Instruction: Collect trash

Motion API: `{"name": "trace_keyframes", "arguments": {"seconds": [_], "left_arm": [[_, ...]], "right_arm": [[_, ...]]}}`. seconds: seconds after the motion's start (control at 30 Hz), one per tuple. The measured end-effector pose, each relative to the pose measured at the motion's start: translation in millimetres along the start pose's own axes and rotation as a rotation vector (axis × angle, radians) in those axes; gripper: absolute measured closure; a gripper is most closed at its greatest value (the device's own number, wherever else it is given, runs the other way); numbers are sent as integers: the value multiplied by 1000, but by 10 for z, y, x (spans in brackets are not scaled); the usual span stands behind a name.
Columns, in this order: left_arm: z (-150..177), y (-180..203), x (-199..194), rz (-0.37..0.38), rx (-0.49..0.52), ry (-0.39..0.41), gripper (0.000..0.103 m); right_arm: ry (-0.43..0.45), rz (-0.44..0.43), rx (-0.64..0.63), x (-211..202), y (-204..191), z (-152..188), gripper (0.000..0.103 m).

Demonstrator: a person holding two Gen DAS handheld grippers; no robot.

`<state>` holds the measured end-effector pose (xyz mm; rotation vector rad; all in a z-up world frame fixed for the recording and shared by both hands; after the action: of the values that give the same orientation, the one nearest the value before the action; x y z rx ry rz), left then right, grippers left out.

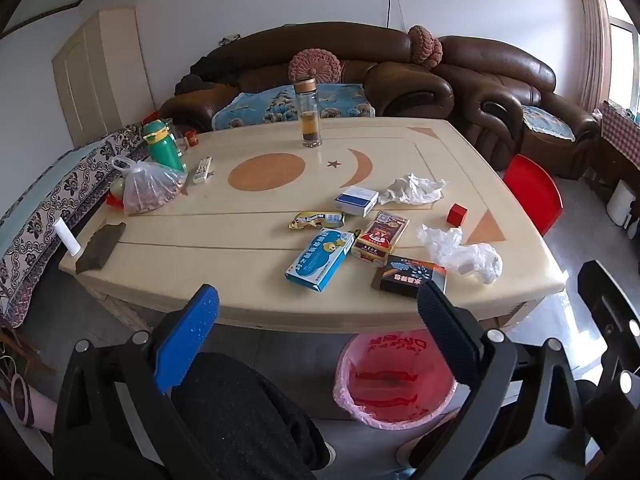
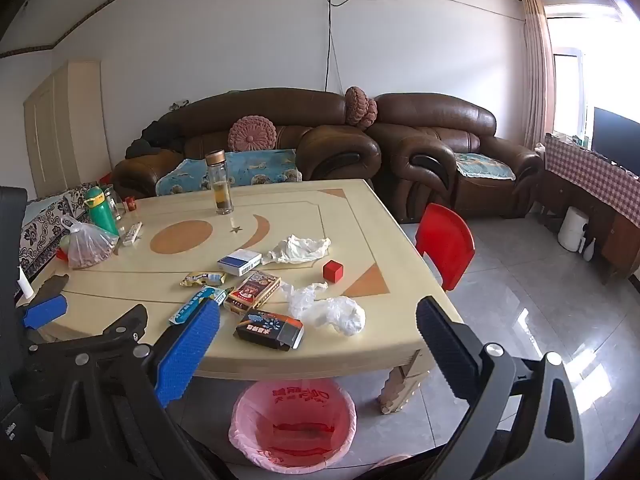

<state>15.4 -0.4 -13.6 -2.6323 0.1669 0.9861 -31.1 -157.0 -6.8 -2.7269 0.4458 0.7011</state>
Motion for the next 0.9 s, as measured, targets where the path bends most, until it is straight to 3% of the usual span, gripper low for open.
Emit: {"name": "trace_keyframes", "arguments": {"seconds": [0.17, 0.2, 0.5, 0.9], "left_arm": [[-8, 51, 2, 5, -13, -12, 6], [-15, -21, 65, 37, -20, -17, 6], [-67, -51, 173, 20, -20, -5, 6], [22, -43, -25, 7, -26, 20, 6]], "right_arm": [[4, 1, -5, 1, -10, 0, 7], [4, 0, -5, 3, -9, 0, 7], [7, 3, -10, 9, -20, 7, 7], [6, 3, -12, 20, -20, 7, 7]]}}
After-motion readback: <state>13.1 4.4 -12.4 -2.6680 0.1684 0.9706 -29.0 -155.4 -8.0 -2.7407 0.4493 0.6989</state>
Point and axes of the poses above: each gripper's, at about its wrist camera, not at the fingertips, and x roughly the way its jaws point, y to its right, z to its underside, the point moved 2 cm from there along x, roughly the way its jaws point, and after that the axes turned 11 degrees about x, right-handed, at the moved point
